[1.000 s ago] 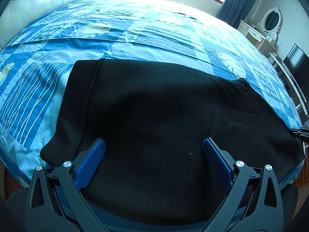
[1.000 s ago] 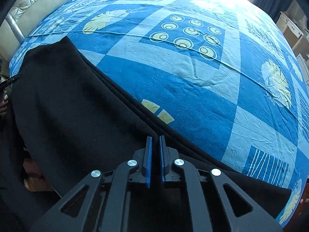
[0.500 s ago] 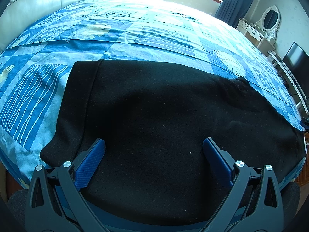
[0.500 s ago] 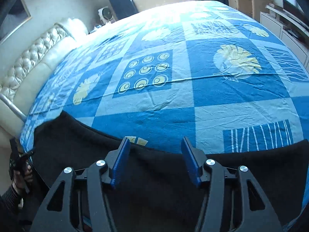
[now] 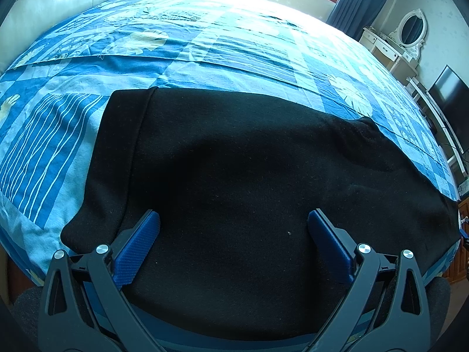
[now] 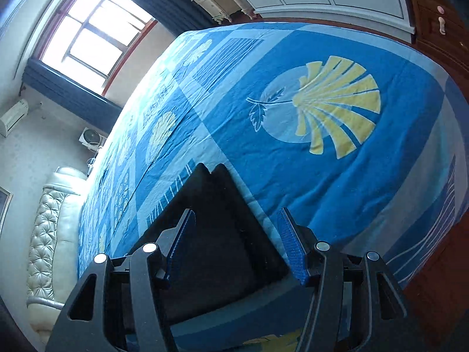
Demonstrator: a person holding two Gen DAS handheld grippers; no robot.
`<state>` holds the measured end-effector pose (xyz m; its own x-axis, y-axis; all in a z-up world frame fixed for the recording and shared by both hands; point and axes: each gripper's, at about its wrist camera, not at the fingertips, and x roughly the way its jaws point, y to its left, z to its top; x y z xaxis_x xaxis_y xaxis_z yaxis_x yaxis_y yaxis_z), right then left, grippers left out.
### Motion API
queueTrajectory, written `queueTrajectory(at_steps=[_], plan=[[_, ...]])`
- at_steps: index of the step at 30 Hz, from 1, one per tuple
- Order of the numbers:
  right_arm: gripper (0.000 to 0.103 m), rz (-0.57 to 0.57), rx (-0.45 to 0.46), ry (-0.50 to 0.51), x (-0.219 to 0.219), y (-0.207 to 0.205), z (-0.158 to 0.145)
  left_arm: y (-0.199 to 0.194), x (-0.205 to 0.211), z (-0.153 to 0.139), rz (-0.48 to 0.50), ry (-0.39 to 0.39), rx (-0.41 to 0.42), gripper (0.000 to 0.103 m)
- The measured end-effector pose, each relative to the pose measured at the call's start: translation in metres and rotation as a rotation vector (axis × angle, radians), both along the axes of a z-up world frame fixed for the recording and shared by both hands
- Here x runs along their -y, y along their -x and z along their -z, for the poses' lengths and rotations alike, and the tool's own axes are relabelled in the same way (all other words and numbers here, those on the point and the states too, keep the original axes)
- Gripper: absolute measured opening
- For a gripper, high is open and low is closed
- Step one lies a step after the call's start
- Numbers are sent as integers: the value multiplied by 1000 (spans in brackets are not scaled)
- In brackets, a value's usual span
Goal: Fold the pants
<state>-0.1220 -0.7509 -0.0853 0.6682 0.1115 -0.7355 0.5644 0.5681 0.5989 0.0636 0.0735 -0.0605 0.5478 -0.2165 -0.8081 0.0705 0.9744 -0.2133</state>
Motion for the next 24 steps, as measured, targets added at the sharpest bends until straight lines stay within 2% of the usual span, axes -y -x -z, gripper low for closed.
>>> queueTrajectory(at_steps=[4,6,9,11,13,15,18,19,21,24], plan=[[59,-25,0,-7,2,-7,18,-2,0,-1,-6,1,-22,101],[67,-36,24,-37,3,-11,22,-4,0,-1,-12,3,-30,101],[66,-127,41,-96,-1,-20,26,-5,1,-1,-21,-2,-38,101],[65,-182,27,-76,-9,-23,25,-6,2,0,-23,-12,-39,101],[62,-192,18,-62,-13,-25,23,-6,3,0,-26,-21,-41,101],[46,-217,21,-81,-22,-26,25,-7,3,0,-28,-24,-42,101],[41,-222,15,-61,-35,-29,24,-7,3,0,-27,-24,-41,101],[38,-207,25,-73,-37,-28,23,-7,2,0,-26,-24,-41,101],[26,-181,59,-88,-41,-25,20,-7,2,0,-26,-20,-43,101],[23,-139,126,-120,-47,-21,10,-7,1,0,-23,-15,-45,101]])
